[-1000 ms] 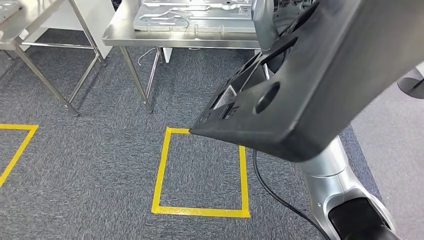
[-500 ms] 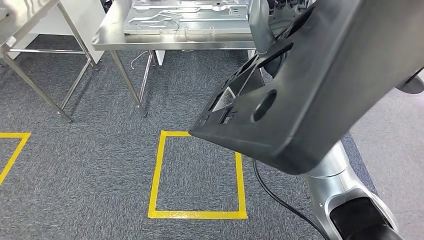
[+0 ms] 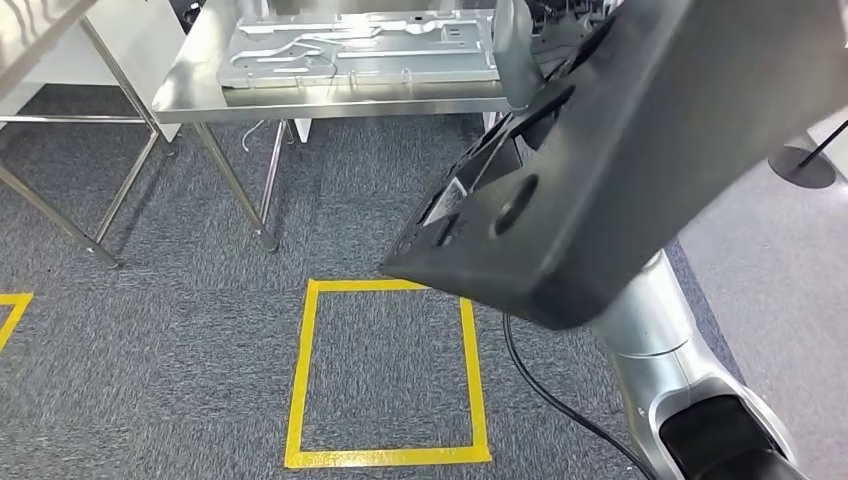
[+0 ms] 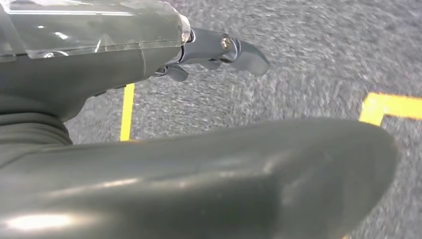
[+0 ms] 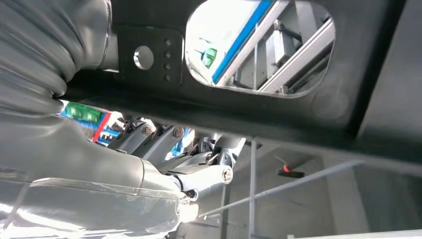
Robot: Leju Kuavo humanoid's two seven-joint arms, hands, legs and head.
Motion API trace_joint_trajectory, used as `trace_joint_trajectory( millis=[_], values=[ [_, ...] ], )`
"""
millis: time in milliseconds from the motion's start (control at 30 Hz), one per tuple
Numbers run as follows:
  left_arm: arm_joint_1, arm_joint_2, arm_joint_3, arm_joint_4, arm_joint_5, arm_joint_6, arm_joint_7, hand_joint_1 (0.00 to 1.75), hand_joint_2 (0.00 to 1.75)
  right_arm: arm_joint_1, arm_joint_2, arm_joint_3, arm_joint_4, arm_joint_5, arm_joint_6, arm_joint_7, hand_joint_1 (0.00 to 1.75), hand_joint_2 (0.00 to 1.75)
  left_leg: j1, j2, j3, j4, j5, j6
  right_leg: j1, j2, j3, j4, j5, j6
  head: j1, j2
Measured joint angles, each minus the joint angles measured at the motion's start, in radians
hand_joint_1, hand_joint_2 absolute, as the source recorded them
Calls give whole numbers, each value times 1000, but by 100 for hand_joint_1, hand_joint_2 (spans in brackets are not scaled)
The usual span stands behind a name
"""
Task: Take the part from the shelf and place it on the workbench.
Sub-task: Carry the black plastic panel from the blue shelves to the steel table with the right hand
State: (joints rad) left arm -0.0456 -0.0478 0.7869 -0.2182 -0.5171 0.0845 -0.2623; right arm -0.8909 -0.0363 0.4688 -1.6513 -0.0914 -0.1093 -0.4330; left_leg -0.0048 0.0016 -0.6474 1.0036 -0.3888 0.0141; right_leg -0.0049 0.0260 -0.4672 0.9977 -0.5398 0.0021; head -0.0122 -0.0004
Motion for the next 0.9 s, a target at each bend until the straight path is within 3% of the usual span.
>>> trace_joint_trajectory(
  millis=[33, 100, 133, 200, 233, 267, 300, 367, 433, 467, 533, 600, 700, 733, 767, 800, 867, 900],
  values=[
    [1, 0, 1, 0, -1, 0, 0, 0, 0, 0, 0, 0, -1, 0, -1, 0, 175, 175, 1, 0, 14, -11, -5, 5, -1, -3, -2, 17, 8, 5, 0, 0],
    [0, 1, 3, 0, -4, -1, -1, 0, 0, -5, 0, 0, -4, 1, -3, 0, 175, 175, 4, -1, 47, -30, -16, 13, -2, -10, -44, 101, 12, 10, 0, 0],
    [0, 1, 4, 0, -5, -2, -1, 0, 0, -4, -1, 0, -4, 2, -6, 0, 175, 175, 5, -1, 61, -35, -24, 15, -3, -13, -83, 162, -3, 12, 0, 0],
    [-1, 1, 6, 0, -8, -3, -2, 0, 0, 2, -3, 0, -5, 2, -10, 1, 175, 175, 6, -1, 88, -38, -45, 17, -6, -14, -169, 258, -62, 18, 0, 0],
    [-1, 0, 7, 0, -8, -3, -2, 0, 0, 6, -4, 0, -4, 2, -11, 1, 175, 175, 7, -2, 103, -38, -57, 16, -8, -14, -199, 273, -87, 21, 0, 0],
    [0, 0, 7, 0, -9, -3, -2, 0, 0, 8, -6, 0, -4, 2, -12, 2, 175, 175, 7, -2, 120, -38, -70, 15, -10, -15, -215, 258, -91, 23, 0, 0],
    [1, 0, 8, 0, -9, -3, -2, 0, 0, 9, -8, 0, -4, 2, -12, 2, 175, 175, 8, -3, 138, -38, -83, 12, -13, -17, -219, 219, -69, 24, 0, 0],
    [1, 0, 8, 0, -9, -4, -1, 0, 0, 12, -13, 0, -3, 2, -12, 2, 175, 175, 9, -3, 176, -36, -112, 4, -17, -27, -208, 96, 55, 27, 0, 0],
    [-1, 0, 9, 0, -10, -3, 0, 0, 0, 14, -18, 0, -1, 2, -13, 2, 175, 175, 9, -2, 197, -37, -139, -9, -12, -37, -195, 21, 148, 19, 1, 0],
    [-2, 0, 10, 0, -10, -2, 1, 0, 0, 14, -20, 0, 0, 2, -14, 2, 175, 175, 10, -1, 205, -33, -146, -16, -8, -37, -191, 13, 159, 10, 0, 0],
    [-6, 1, 10, 0, -11, -1, 2, 0, 0, 7, -21, -1, -1, 2, -16, 1, 175, 175, 13, 2, 216, -24, -150, -28, -5, -31, -174, 9, 149, -7, -1, 0],
    [-9, 0, 10, 0, -12, -1, 1, 0, 0, -3, -21, -1, -1, 1, -16, 0, 175, 175, 17, 3, 193, 38, -159, -35, -7, -28, -155, 4, 139, -22, -1, 0],
    [-12, -1, 13, 0, -13, -1, 0, 0, 0, -8, -21, 1, 2, -5, -17, -4, 175, 175, 19, 2, 64, 229, -227, -44, -3, -23, -136, 2, 121, -32, -1, 0],
    [-10, -1, 14, 0, -14, -1, -1, 0, 0, -7, -22, 1, 3, -8, -17, -5, 175, 175, 19, 2, 26, 267, -243, -44, -1, -21, -130, 2, 114, -32, -1, 0],
    [-8, 0, 15, 0, -15, 0, -2, 0, 0, -6, -22, 1, 4, -11, -17, -6, 175, 175, 18, 2, 3, 273, -238, -41, 1, -19, -122, 2, 106, -32, -1, 0],
    [-7, 0, 16, 0, -16, 0, -2, 0, 0, -6, -22, 2, 4, -13, -17, -8, 175, 175, 18, 2, -2, 241, -207, -36, 2, -17, -112, 2, 98, -32, -1, 0],
    [-5, 0, 17, 0, -19, 0, -4, 0, 0, -6, -22, 2, 5, -16, -18, -11, 175, 175, 13, 2, 28, 108, -103, -21, 5, -16, -91, 2, 83, -29, -1, 0],
    [-6, 1, 18, 0, -19, 0, -5, 0, 0, -7, -22, 2, 5, -16, -18, -12, 175, 175, 9, 2, 44, 52, -76, -14, 5, -15, -83, 2, 77, -26, -1, 0]
  ],
)
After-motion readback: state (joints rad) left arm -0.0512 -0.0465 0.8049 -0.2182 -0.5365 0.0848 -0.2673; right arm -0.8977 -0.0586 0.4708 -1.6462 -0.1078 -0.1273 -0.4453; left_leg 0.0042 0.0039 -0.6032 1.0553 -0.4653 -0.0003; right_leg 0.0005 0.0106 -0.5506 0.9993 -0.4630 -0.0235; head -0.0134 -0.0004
